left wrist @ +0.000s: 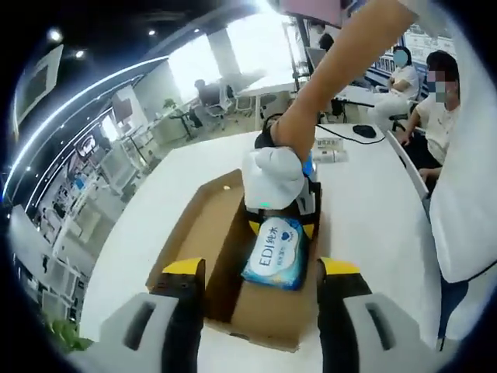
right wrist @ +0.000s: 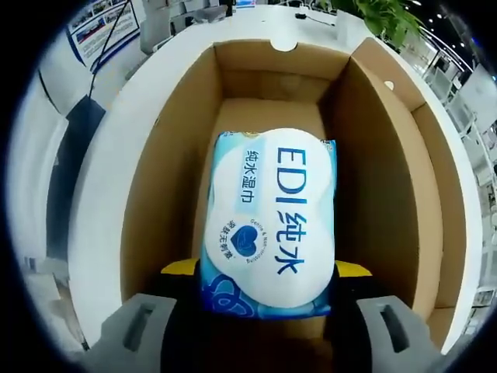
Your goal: Operate the shoe box by opening the lid, removing the specified soft item, and placing it in the target area until the item is outside and the box remains undamaged.
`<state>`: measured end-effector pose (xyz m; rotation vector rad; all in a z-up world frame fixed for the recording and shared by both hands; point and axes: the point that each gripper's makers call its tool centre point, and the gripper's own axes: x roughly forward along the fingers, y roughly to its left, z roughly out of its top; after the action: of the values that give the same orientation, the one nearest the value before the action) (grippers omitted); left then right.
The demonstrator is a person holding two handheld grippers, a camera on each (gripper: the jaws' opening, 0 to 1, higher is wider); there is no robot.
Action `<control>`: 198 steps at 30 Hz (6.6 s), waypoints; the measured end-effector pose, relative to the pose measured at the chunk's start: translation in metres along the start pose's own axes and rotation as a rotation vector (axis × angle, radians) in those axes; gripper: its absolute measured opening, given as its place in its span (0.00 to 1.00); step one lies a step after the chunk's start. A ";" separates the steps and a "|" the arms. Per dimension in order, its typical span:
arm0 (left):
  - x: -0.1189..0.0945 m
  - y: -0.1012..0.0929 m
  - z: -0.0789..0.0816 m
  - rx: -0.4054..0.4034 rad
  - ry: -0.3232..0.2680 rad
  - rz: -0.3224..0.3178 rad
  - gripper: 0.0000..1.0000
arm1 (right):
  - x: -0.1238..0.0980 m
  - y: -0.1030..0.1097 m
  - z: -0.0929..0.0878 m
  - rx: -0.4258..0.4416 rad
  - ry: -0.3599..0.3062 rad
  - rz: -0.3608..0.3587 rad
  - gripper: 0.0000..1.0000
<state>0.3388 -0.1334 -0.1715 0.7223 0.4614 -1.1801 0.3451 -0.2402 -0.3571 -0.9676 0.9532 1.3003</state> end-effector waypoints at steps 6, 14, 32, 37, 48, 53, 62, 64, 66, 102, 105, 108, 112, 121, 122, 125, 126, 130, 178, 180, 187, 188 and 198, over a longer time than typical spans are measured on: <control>0.006 0.018 -0.003 0.006 0.051 -0.028 0.63 | 0.000 0.000 0.000 0.000 0.005 0.004 0.66; 0.025 0.034 -0.014 -0.023 0.091 -0.052 0.65 | 0.000 -0.001 0.000 0.000 -0.005 -0.002 0.66; 0.080 0.010 -0.042 0.008 0.143 -0.178 0.74 | 0.000 -0.002 0.000 0.000 -0.041 -0.009 0.66; 0.104 -0.002 -0.054 0.038 0.180 -0.218 0.78 | 0.000 -0.002 0.001 0.006 -0.069 -0.010 0.66; 0.137 -0.026 -0.070 0.109 0.228 -0.296 0.85 | 0.001 -0.002 0.003 0.009 -0.088 -0.015 0.67; 0.148 -0.031 -0.085 0.120 0.276 -0.313 0.83 | 0.001 -0.002 0.005 0.011 -0.097 -0.015 0.67; 0.157 -0.037 -0.091 0.130 0.287 -0.324 0.74 | 0.004 -0.003 0.007 0.012 -0.096 -0.017 0.69; 0.157 -0.037 -0.092 0.121 0.286 -0.322 0.75 | 0.005 -0.003 0.007 0.011 -0.096 -0.016 0.70; 0.158 -0.038 -0.093 0.129 0.283 -0.326 0.75 | 0.007 -0.003 0.007 0.012 -0.102 -0.017 0.70; 0.175 -0.042 -0.101 0.163 0.233 -0.430 0.84 | 0.019 -0.003 0.007 0.082 -0.115 0.018 0.79; 0.171 -0.046 -0.100 0.176 0.228 -0.429 0.79 | 0.019 -0.002 0.007 0.052 -0.110 0.025 0.76; 0.171 -0.046 -0.102 0.167 0.234 -0.422 0.76 | 0.019 -0.001 0.008 0.038 -0.102 0.028 0.75; 0.170 -0.046 -0.101 0.161 0.235 -0.418 0.73 | 0.019 -0.001 0.008 0.031 -0.101 0.030 0.72; 0.167 -0.047 -0.099 0.162 0.240 -0.390 0.70 | 0.015 0.001 0.010 0.021 -0.092 0.038 0.69; 0.166 -0.047 -0.098 0.162 0.241 -0.390 0.70 | 0.015 0.001 0.010 0.020 -0.090 0.038 0.69; 0.164 -0.046 -0.095 0.174 0.239 -0.384 0.70 | 0.011 0.000 0.010 0.024 -0.093 0.031 0.68; 0.164 -0.045 -0.095 0.178 0.240 -0.381 0.69 | 0.010 0.000 0.011 0.026 -0.095 0.029 0.67; 0.160 -0.041 -0.090 0.200 0.247 -0.365 0.69 | 0.006 -0.002 0.012 0.027 -0.092 0.020 0.66; 0.062 -0.041 -0.006 0.335 0.166 -0.200 0.68 | -0.115 0.031 0.057 -0.038 -0.038 -0.202 0.63; 0.057 -0.046 -0.001 0.340 0.160 -0.207 0.68 | -0.119 0.038 0.058 -0.032 -0.031 -0.206 0.63; 0.048 -0.065 0.010 0.389 0.123 -0.241 0.67 | -0.133 0.064 0.056 0.017 -0.028 -0.242 0.62; 0.047 -0.070 0.012 0.396 0.117 -0.248 0.67 | -0.133 0.067 0.055 0.022 -0.029 -0.244 0.62; 0.038 -0.099 0.020 0.397 0.117 -0.263 0.67 | -0.138 0.096 0.051 0.030 -0.037 -0.237 0.62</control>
<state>0.2569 -0.1931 -0.2091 1.1017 0.4319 -1.5040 0.2443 -0.2333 -0.2130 -0.9981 0.8016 1.0978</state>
